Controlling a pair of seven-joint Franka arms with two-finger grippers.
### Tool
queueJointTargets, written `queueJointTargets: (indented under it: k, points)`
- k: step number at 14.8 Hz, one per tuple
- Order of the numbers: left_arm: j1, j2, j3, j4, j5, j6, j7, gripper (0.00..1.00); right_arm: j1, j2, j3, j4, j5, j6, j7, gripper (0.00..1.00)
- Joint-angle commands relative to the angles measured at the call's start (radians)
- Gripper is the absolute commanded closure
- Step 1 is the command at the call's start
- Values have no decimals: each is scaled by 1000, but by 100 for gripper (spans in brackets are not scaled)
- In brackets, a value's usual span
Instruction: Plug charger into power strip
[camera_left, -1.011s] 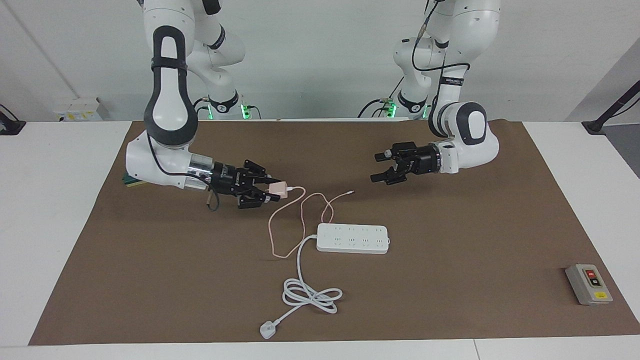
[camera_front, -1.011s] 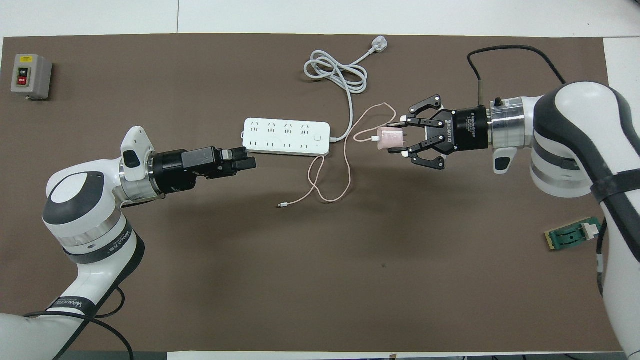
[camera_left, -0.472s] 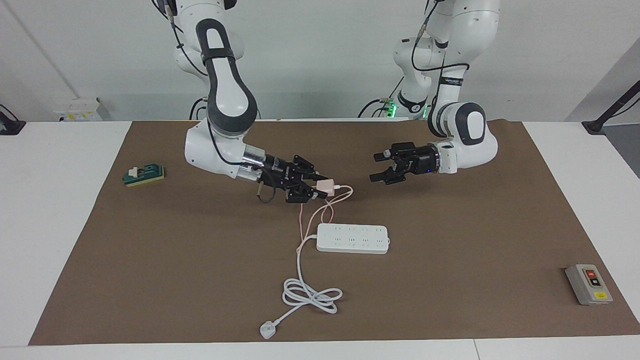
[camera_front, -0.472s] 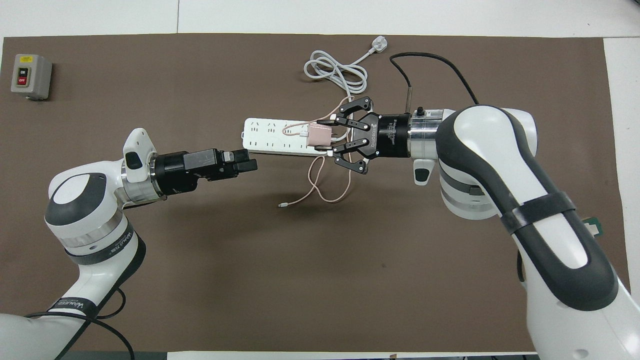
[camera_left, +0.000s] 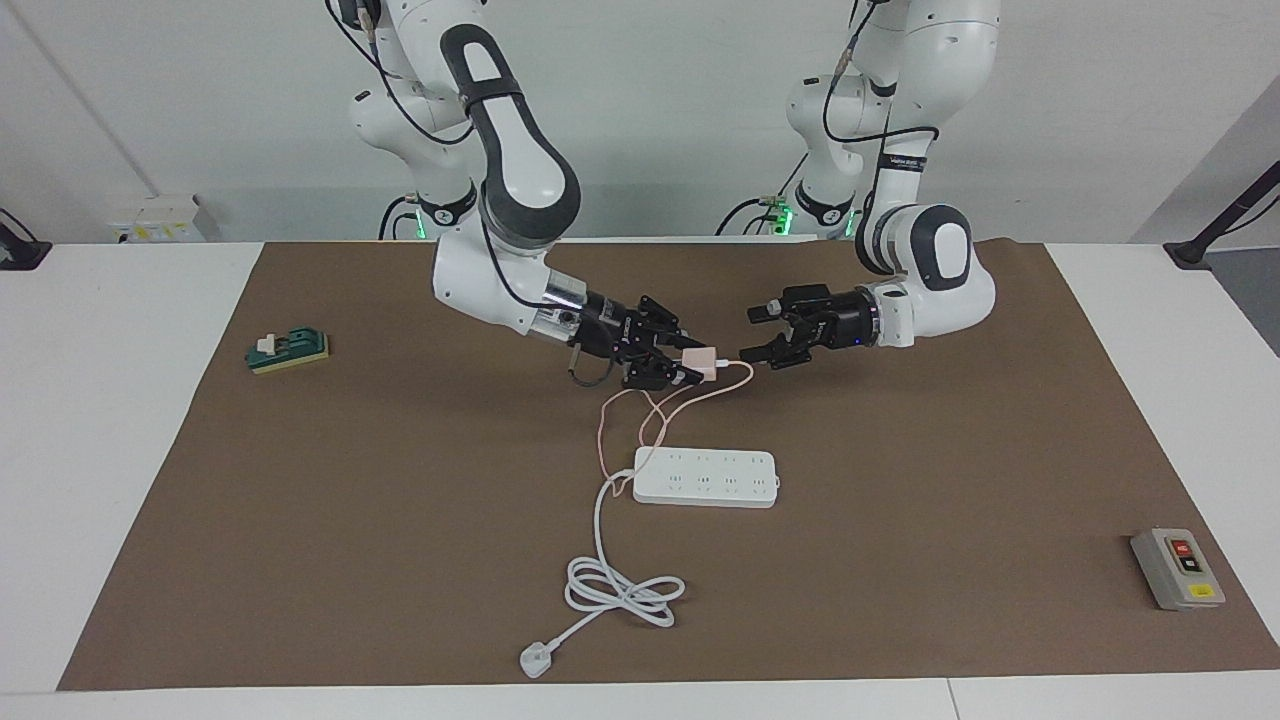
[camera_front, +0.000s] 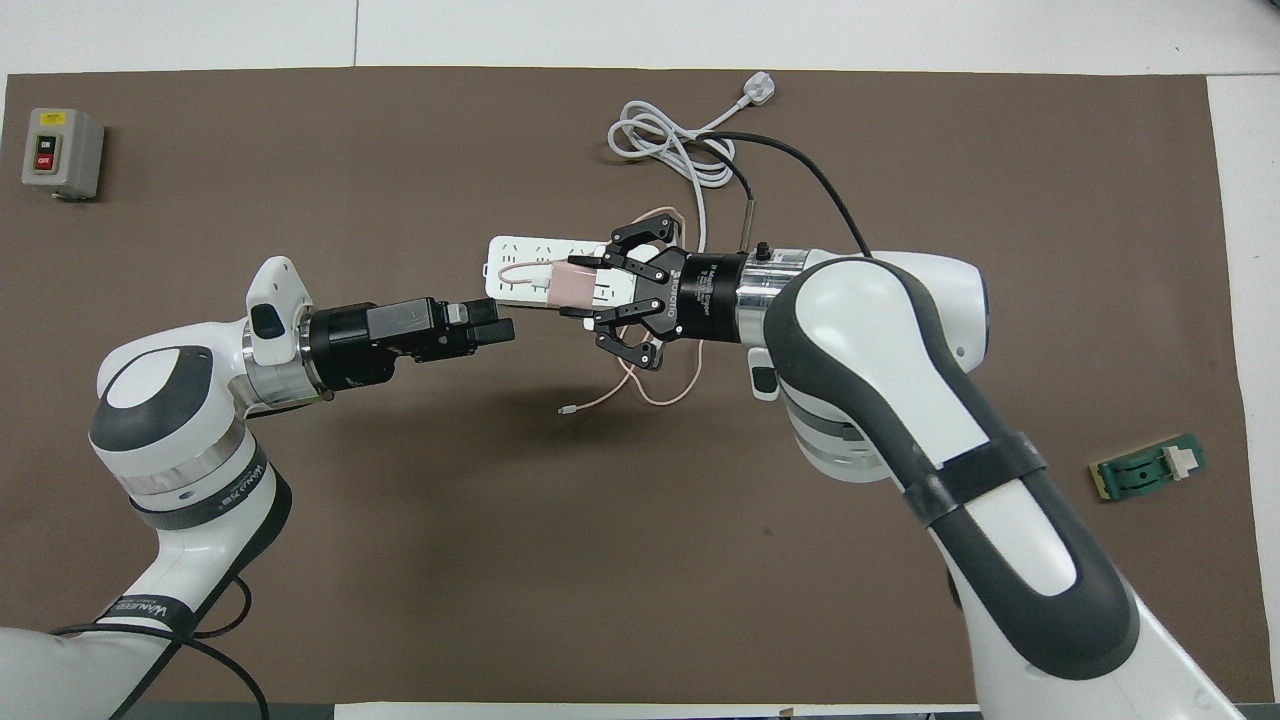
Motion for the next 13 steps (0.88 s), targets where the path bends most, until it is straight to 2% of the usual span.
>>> queueJointTargets:
  k: [1, 7, 13]
  points:
    - [-18, -14, 16, -20, -7, 13, 24, 0, 37, 4, 1, -1, 22, 59, 12, 100]
    - [-18, -15, 16, -28, -7, 13, 28, 0, 58, -1, 1, -21, 3, 50, 11, 100]
    - [-18, -17, 16, -37, -7, 15, 31, 0, 52, -31, -1, -62, -94, -18, 14, 100]
